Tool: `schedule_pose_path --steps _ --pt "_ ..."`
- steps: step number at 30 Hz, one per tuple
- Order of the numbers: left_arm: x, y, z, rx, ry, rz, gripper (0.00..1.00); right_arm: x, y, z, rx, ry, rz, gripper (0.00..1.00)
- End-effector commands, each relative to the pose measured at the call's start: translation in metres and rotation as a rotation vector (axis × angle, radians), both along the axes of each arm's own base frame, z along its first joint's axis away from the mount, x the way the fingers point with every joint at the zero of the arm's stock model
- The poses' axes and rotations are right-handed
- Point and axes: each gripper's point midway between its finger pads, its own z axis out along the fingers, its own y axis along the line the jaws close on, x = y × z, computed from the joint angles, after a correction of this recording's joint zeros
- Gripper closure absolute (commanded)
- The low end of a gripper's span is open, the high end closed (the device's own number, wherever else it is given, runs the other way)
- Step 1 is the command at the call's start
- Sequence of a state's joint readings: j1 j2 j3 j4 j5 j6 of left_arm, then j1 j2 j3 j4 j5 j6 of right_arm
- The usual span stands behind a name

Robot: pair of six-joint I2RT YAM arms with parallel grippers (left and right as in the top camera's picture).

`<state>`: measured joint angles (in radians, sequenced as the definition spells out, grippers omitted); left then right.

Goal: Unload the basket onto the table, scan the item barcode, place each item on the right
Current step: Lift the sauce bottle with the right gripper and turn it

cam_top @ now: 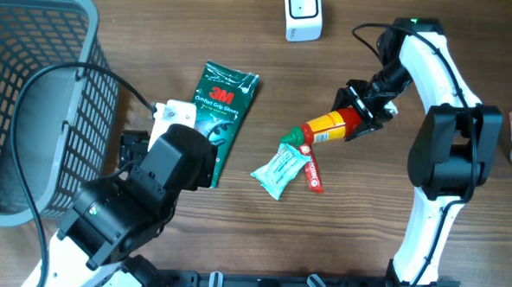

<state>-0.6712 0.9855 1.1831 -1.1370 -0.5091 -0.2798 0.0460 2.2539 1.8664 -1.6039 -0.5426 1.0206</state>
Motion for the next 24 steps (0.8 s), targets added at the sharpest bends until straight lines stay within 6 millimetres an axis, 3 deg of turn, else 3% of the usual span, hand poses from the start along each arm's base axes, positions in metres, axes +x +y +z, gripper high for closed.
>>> schedule_pose_path --steps 1,13,24 --pt "0.0 0.0 0.001 -0.018 -0.004 0.011 0.0 0.005 0.003 0.017 0.01 -0.04 -0.022 0.55" --pt "0.0 0.0 0.001 -0.018 -0.004 0.011 0.0 0.007 -0.023 0.003 -0.222 0.02 -0.144 0.57" --pt "0.0 0.0 0.001 -0.018 -0.004 0.011 0.0 0.022 -0.022 -0.002 -0.221 -0.039 -0.167 0.57"
